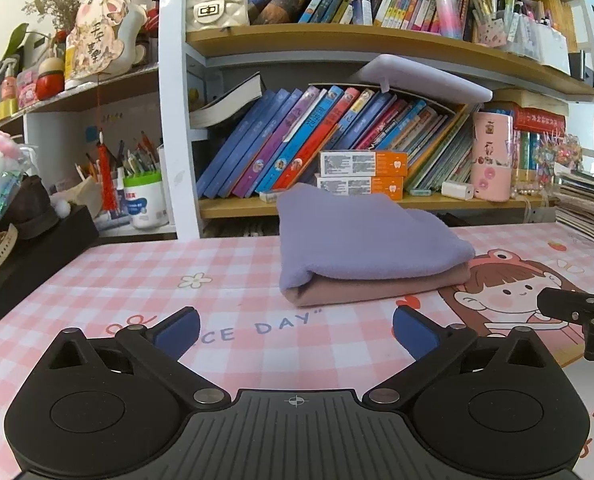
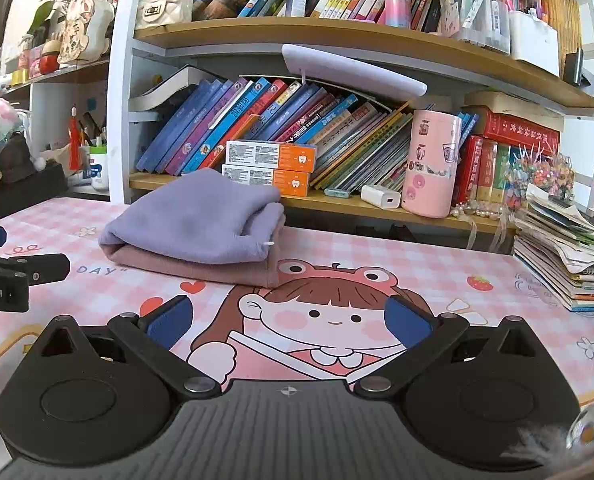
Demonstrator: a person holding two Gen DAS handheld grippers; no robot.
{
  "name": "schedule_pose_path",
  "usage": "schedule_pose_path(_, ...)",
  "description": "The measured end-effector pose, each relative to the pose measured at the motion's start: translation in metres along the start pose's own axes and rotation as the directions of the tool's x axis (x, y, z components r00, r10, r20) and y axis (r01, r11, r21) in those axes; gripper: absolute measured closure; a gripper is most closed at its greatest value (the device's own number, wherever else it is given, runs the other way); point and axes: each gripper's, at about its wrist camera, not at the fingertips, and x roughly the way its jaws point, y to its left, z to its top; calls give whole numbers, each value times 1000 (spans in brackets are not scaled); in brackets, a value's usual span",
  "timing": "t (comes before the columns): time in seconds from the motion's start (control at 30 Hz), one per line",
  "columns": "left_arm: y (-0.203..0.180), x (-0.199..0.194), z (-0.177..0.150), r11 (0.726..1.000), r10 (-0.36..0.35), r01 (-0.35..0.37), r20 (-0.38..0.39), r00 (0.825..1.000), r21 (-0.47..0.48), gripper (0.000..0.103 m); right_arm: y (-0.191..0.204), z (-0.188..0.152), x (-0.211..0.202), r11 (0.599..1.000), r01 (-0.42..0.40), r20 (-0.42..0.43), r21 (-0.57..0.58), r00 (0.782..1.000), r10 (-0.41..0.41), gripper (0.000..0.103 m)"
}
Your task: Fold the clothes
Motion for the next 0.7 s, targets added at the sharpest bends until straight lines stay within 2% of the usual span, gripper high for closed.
schedule_pose_path(0.7, -1, 0, 0, 1000, 0, 0, -6, 1000, 7, 0, 0, 0, 4, 1000, -4, -22, -1, 1000, 4, 0)
